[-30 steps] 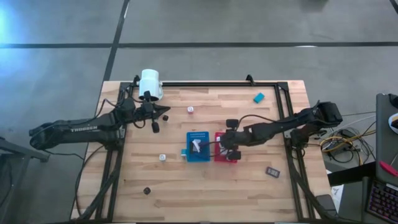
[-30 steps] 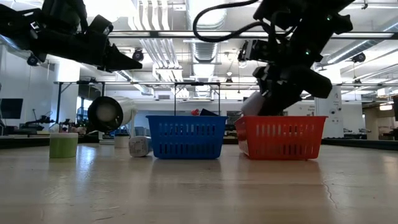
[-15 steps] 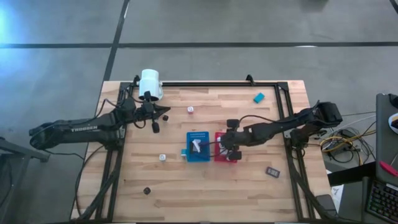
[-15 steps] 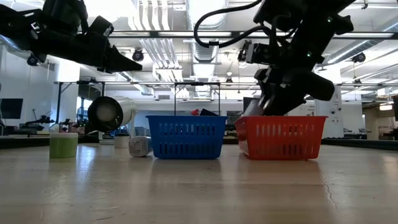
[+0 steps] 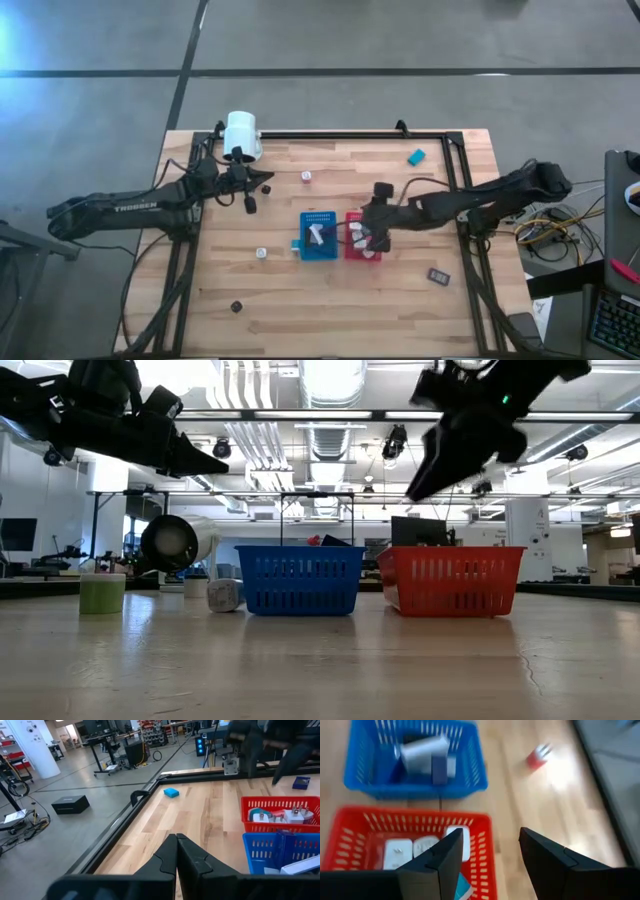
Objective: Sort adapters and digital timers
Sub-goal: Put the purple timer into the blue bin
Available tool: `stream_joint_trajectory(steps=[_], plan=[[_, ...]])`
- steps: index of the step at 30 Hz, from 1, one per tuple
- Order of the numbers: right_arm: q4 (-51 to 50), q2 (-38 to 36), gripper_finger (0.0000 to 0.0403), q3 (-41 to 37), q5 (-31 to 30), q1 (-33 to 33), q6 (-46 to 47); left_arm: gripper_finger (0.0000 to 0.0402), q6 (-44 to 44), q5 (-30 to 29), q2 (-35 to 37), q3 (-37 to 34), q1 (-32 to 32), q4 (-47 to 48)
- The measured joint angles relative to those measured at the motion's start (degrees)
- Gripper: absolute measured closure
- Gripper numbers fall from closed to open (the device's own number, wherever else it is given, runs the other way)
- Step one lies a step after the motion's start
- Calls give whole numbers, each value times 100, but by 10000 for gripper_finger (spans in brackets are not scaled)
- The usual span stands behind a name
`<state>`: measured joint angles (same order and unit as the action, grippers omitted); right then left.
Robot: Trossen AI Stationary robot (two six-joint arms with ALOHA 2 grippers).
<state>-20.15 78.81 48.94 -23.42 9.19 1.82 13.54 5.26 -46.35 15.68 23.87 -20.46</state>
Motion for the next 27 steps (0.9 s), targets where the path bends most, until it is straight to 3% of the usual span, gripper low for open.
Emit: stream_joint_trajectory(steps=[6,13,18,27], plan=[[925,-1006,230,-617,-616,484,-159,394,-2,13,0,-2,1,7],[2869,-2671,235,-2028,-761,708,-566,394,-44,75,0,-4,1,56],[3341,-3955,241,-2861,-962,708,-632,394,-20,100,0,-7,1,80],[3917,-5799,348,-3879,-345,706,-928,394,-24,120,0,-7,1,83]])
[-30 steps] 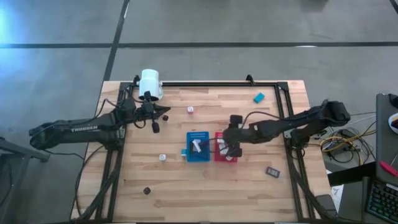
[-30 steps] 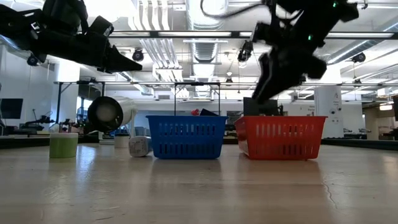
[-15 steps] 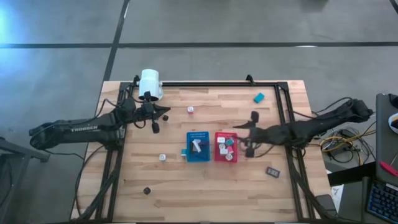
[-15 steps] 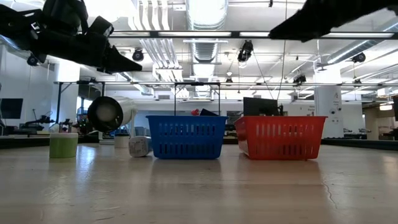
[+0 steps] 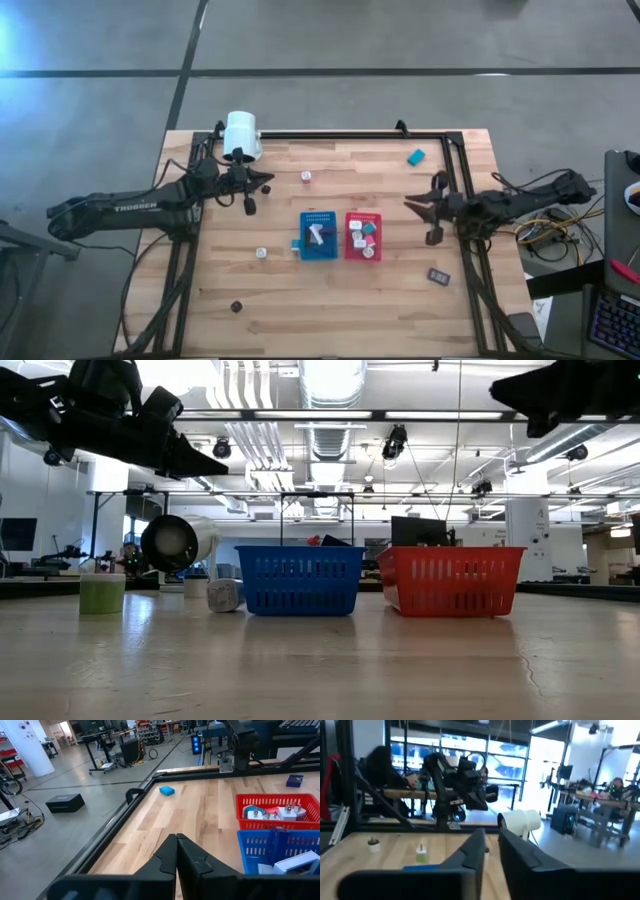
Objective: Sort adapters and digital timers
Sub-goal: Put the purple timer into the blue bin
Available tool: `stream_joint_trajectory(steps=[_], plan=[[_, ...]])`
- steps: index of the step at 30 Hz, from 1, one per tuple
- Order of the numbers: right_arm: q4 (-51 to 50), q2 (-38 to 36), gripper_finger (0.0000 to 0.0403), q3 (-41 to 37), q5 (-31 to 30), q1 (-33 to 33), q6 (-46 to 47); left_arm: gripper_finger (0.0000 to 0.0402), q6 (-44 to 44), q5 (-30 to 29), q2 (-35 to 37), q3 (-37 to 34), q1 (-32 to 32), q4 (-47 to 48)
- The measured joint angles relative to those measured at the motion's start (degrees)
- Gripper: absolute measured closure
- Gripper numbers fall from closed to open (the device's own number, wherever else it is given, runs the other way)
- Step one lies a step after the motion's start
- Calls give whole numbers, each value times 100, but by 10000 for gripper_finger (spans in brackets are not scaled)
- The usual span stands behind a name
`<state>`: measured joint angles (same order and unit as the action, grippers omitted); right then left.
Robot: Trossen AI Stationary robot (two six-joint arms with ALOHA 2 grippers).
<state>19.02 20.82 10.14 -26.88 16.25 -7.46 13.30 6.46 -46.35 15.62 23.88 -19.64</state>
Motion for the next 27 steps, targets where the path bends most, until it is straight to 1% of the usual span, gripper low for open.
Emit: stream_joint_trajectory(steps=[3,4,5,7,12,21,27], plan=[[4,-523,384,-216,333,-2,-123,394,2,1,0,0,0,2],[17,-700,389,-264,486,-2,-160,394,2,0,0,0,0,0],[25,-854,391,-306,584,0,-170,394,0,0,0,0,0,0],[4,-1129,392,-372,593,-2,-162,394,2,0,0,0,0,0],[-470,-1627,394,-473,595,-2,-214,394,-2,0,0,0,0,0],[-1015,-2083,394,-476,605,-2,-173,394,-113,-1,0,0,0,59],[-1202,-2080,394,-436,597,-2,-173,394,-129,-2,0,0,0,82]])
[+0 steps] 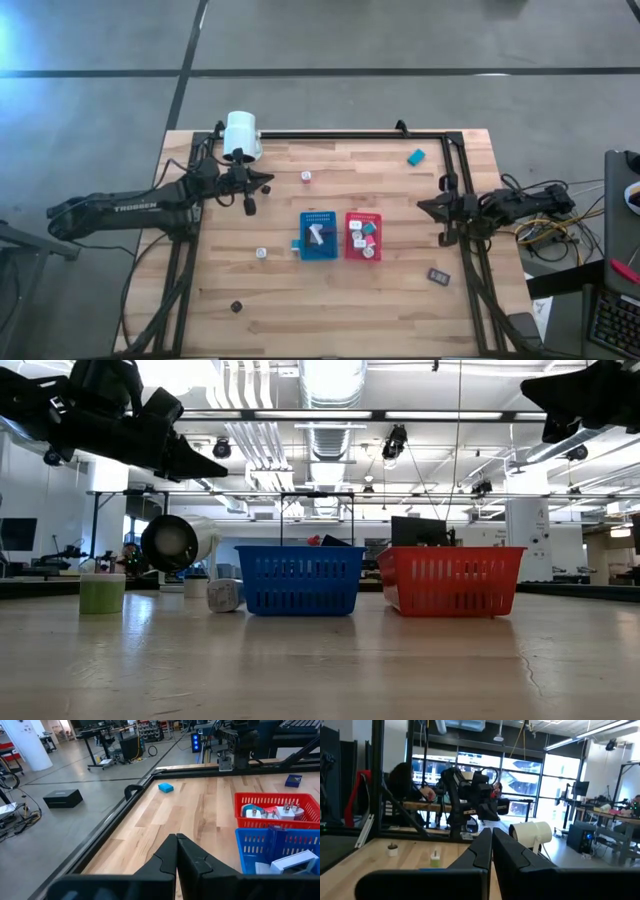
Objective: Sort adapters and digital timers
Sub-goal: Put the purple timer into the blue bin
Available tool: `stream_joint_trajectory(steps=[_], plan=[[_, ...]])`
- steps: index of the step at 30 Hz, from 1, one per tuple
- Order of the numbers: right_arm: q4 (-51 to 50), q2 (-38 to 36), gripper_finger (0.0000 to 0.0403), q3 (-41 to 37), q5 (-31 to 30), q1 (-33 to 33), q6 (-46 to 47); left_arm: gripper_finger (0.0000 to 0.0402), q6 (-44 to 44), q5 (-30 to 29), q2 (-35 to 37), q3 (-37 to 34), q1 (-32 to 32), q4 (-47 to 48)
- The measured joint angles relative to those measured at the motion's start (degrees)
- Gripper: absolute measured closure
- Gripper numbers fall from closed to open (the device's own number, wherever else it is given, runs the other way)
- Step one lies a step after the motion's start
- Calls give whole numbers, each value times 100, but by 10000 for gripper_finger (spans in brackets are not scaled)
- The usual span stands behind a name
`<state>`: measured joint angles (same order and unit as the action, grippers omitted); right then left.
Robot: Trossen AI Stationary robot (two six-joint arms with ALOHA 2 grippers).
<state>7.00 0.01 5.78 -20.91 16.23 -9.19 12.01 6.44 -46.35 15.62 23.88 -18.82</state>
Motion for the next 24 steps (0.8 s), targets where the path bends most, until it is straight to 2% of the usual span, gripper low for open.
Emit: stream_joint_trajectory(steps=[9,16,24], plan=[[-438,2,394,9,-25,0,36,394,34,-1,0,0,0,3],[-857,6,394,-21,-538,-33,153,394,101,-1,0,0,0,1],[-867,11,394,-75,-586,-199,216,394,115,-4,0,0,0,-1]])
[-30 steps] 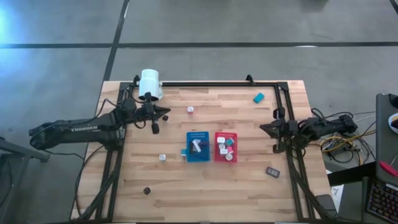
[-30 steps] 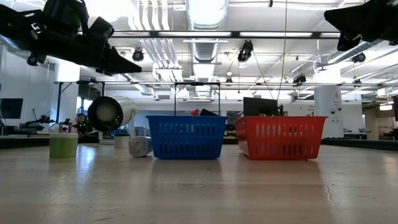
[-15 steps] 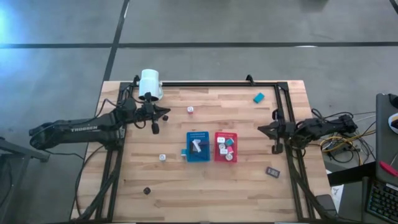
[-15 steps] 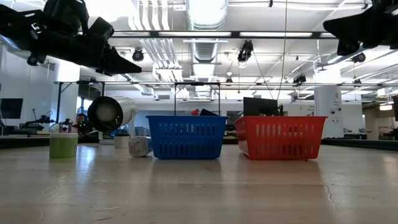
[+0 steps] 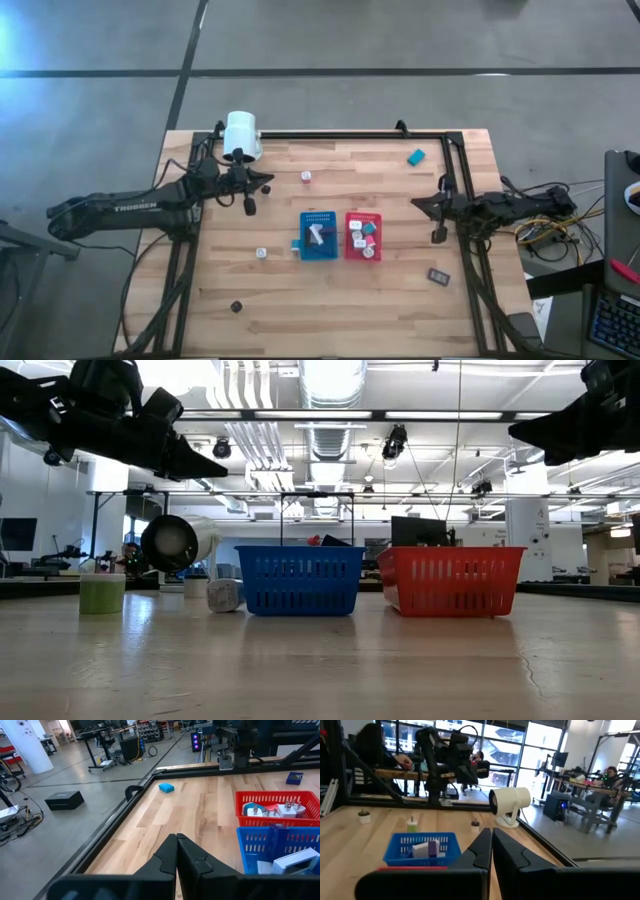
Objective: Sort adapters and digital timers
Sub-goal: Put the purple timer into the blue bin
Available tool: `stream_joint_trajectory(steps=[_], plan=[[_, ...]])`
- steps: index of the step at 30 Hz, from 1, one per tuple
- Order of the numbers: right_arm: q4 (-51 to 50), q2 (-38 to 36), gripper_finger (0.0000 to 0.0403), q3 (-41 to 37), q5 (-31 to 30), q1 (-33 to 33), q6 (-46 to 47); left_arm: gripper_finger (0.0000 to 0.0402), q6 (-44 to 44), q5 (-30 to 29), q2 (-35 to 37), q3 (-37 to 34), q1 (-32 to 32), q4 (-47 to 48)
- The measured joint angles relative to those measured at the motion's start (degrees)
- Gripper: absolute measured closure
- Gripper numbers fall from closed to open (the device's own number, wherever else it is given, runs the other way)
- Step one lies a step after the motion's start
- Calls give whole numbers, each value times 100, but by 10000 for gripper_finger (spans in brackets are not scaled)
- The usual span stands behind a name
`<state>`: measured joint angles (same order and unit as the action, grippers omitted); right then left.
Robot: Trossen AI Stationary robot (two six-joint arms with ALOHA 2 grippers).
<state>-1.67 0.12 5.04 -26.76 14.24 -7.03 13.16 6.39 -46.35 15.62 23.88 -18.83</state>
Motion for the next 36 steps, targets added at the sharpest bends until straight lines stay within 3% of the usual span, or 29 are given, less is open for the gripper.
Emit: stream_joint_trajectory(steps=[32,36], plan=[[36,88,394,-65,-44,-266,-70,394,14,-10,2,0,-1,-67],[50,253,394,-65,-350,-262,-51,394,14,-5,2,0,-1,-66]])
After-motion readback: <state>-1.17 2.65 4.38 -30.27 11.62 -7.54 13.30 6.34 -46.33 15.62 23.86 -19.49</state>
